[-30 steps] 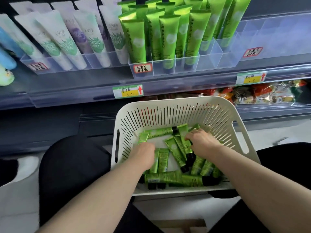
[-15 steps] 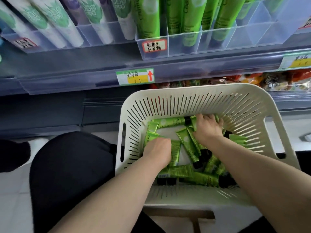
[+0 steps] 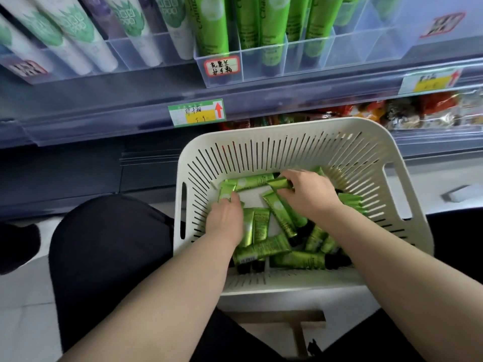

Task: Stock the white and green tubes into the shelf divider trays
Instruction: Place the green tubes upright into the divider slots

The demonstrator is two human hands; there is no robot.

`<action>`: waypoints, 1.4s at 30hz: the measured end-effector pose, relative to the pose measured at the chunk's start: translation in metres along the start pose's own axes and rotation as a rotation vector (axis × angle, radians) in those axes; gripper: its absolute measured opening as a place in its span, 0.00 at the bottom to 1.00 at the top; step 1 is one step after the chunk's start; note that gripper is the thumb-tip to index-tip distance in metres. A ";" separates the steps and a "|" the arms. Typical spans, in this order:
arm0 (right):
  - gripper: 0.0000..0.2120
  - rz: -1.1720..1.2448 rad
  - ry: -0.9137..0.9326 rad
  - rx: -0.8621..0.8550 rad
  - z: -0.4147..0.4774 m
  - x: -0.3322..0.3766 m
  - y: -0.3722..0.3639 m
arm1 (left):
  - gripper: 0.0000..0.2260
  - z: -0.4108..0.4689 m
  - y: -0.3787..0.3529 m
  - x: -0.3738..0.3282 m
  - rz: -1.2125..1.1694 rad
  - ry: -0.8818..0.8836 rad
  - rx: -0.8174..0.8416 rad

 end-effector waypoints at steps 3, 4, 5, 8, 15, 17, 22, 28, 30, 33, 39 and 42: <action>0.17 0.038 0.000 0.037 -0.012 -0.003 0.000 | 0.29 -0.007 0.005 -0.014 0.016 -0.068 -0.049; 0.17 0.051 -0.001 0.023 -0.015 -0.004 0.004 | 0.26 -0.012 0.009 -0.022 0.046 -0.104 -0.069; 0.16 0.061 0.002 -0.001 -0.019 -0.004 0.011 | 0.22 -0.016 0.015 -0.028 0.067 -0.142 -0.105; 0.13 0.088 0.025 -0.120 -0.035 -0.001 0.044 | 0.10 -0.039 0.051 -0.038 -0.063 -0.216 -0.291; 0.12 0.134 0.066 -0.392 -0.090 0.000 0.139 | 0.11 -0.125 0.172 -0.056 -0.489 -0.433 -0.623; 0.11 0.119 0.055 -0.462 -0.106 -0.005 0.167 | 0.10 -0.151 0.218 -0.072 -0.509 -0.544 -0.728; 0.10 0.147 0.038 -0.601 -0.130 -0.014 0.237 | 0.12 -0.196 0.309 -0.126 -0.472 -0.735 -0.879; 0.12 0.184 0.061 -0.732 -0.133 -0.022 0.299 | 0.12 -0.187 0.376 -0.181 -0.275 -0.723 -0.956; 0.12 0.187 0.093 -0.759 -0.128 -0.022 0.315 | 0.12 -0.169 0.394 -0.185 -0.237 -0.626 -0.939; 0.12 0.209 0.141 -0.796 -0.116 -0.022 0.335 | 0.13 -0.138 0.409 -0.189 -0.163 -0.492 -0.833; 0.13 0.193 0.213 -0.812 -0.087 -0.014 0.354 | 0.15 -0.101 0.413 -0.192 -0.019 -0.373 -0.707; 0.13 0.150 0.230 -0.780 -0.072 -0.009 0.355 | 0.15 -0.095 0.414 -0.187 -0.051 -0.357 -0.691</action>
Point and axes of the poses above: each hand's wrist, its own z-axis towards the middle knuckle, its own y-axis out of the back of the hand, x = y × z, the point moved 10 cm from there along z, towards the middle knuckle, and after that the axes turned 11 degrees about x, right-handed, at the moved point
